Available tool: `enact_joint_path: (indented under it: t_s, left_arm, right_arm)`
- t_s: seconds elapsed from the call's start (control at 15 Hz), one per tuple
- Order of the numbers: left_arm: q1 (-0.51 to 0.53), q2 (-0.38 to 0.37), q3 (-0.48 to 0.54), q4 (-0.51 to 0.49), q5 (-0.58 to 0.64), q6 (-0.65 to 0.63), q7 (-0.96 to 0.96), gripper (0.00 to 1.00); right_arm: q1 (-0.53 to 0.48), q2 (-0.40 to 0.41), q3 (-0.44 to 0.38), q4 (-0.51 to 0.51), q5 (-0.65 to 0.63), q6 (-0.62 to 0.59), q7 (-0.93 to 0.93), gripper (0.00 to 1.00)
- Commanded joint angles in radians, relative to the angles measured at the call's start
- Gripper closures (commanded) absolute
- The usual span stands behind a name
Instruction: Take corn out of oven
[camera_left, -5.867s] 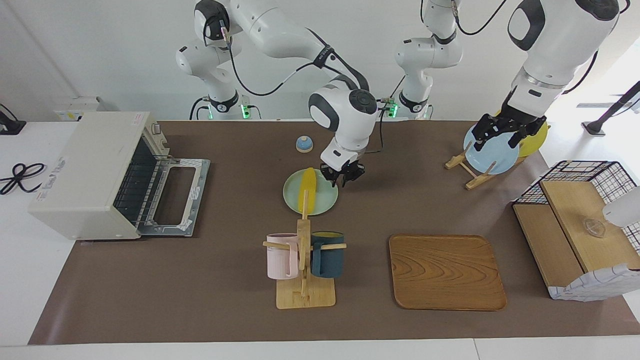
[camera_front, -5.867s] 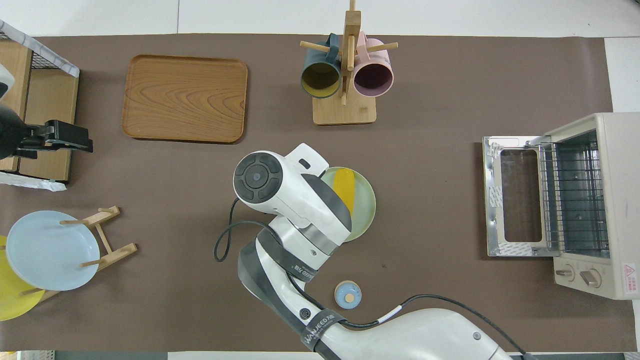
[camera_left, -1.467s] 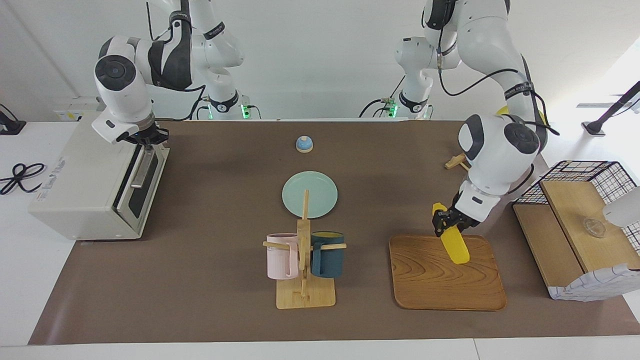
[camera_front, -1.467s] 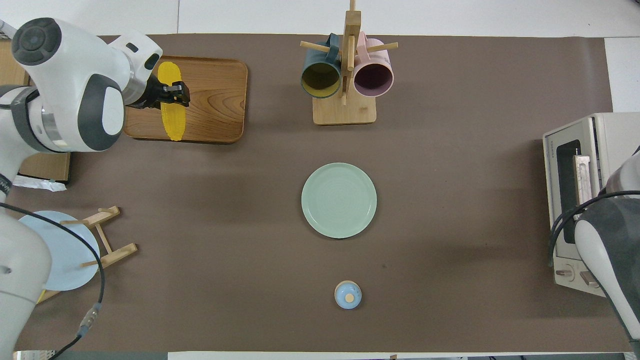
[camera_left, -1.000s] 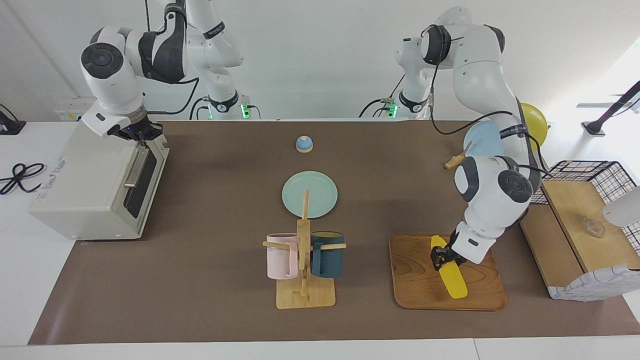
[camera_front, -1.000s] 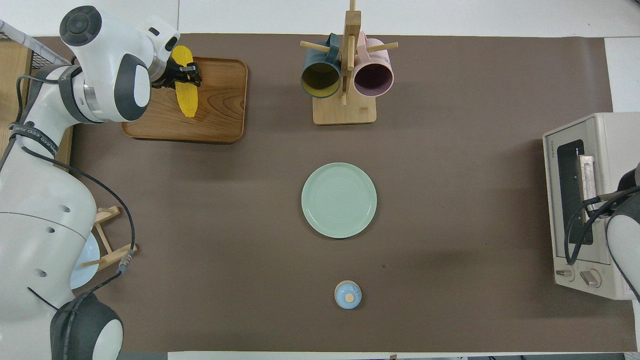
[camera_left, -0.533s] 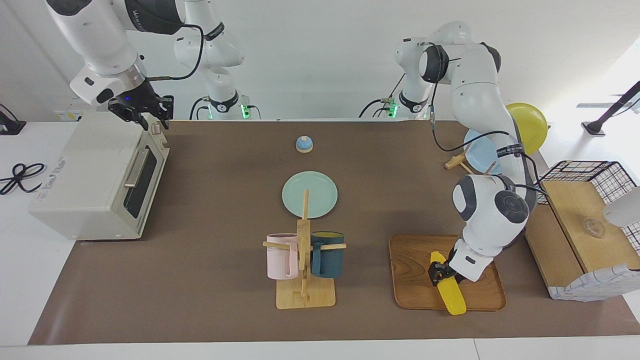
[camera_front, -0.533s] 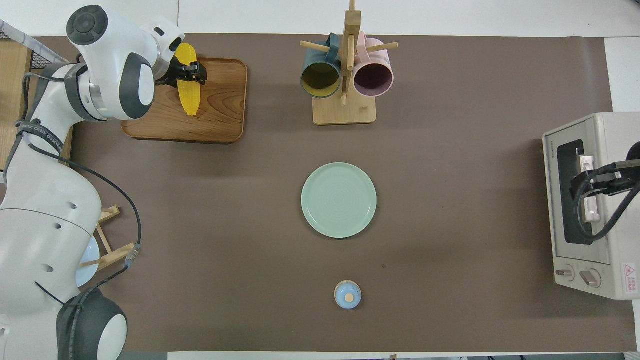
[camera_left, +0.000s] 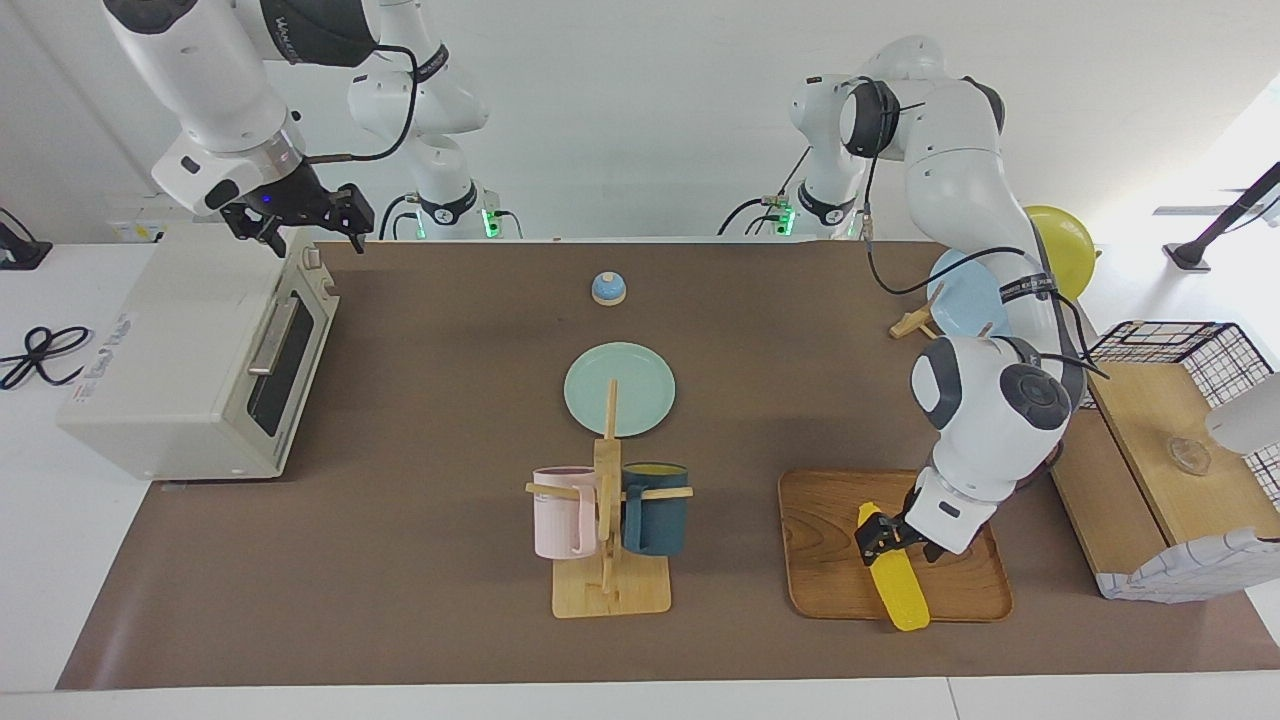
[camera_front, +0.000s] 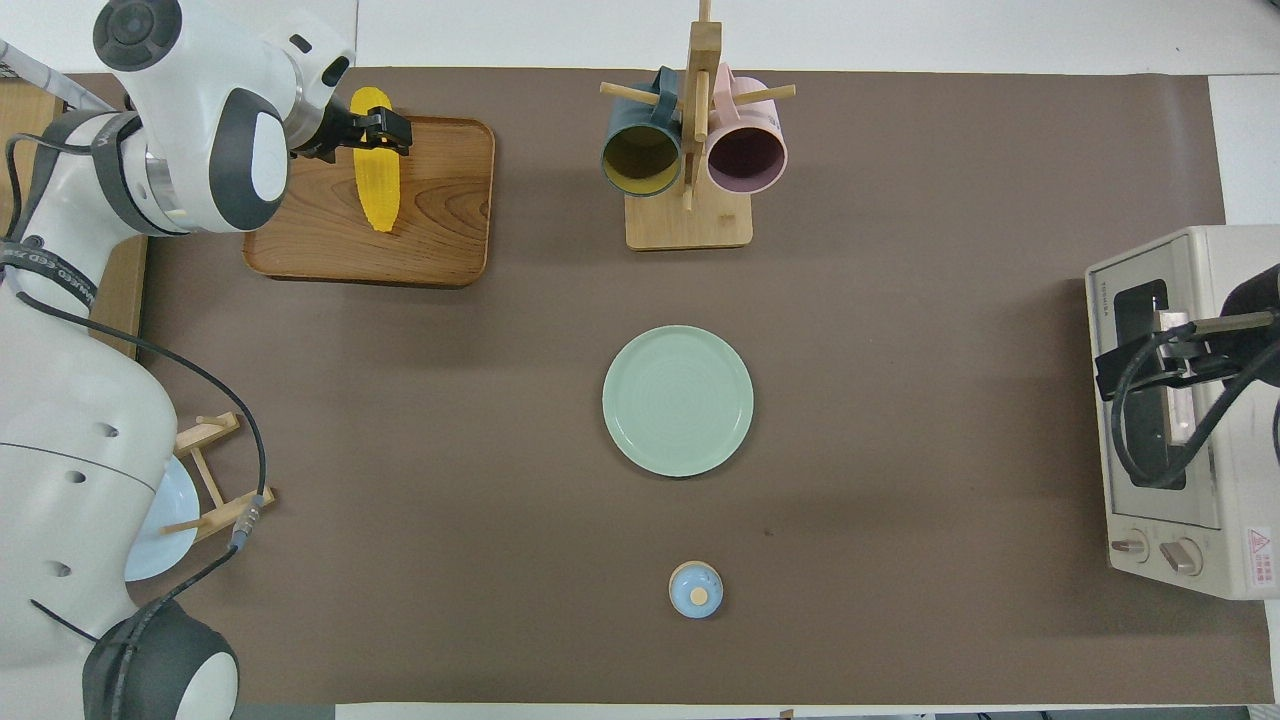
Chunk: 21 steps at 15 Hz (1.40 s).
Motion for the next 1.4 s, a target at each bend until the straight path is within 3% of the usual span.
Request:
enact_joint_path:
  t_s: [0.0, 0.33, 0.8, 1.2, 1.33]
  left_arm:
    - [0.007, -0.099, 0.003, -0.057, -0.017, -0.071, 0.003, 0.00]
    - [0.007, -0.259, 0.061, -0.068, 0.007, -0.261, 0.001, 0.00]
    - [0.015, -0.463, 0.066, -0.101, 0.088, -0.559, 0.004, 0.00]
    - [0.043, -0.730, 0.065, -0.406, 0.088, -0.570, 0.013, 0.00]
    - [0.059, -0.776, 0.054, -0.468, 0.088, -0.562, 0.012, 0.00]
  right_arm:
    - [0.016, -0.018, -0.019, -0.025, 0.012, 0.026, 0.018, 0.00]
    - [0.006, -0.005, -0.022, -0.002, 0.017, 0.024, 0.015, 0.00]
    - [-0.013, 0.008, -0.022, 0.010, 0.017, 0.026, 0.011, 0.00]
    - [-0.028, 0.008, -0.022, 0.000, 0.020, 0.033, 0.009, 0.00]
    - [-0.036, 0.006, -0.021, -0.005, 0.020, 0.033, 0.009, 0.00]
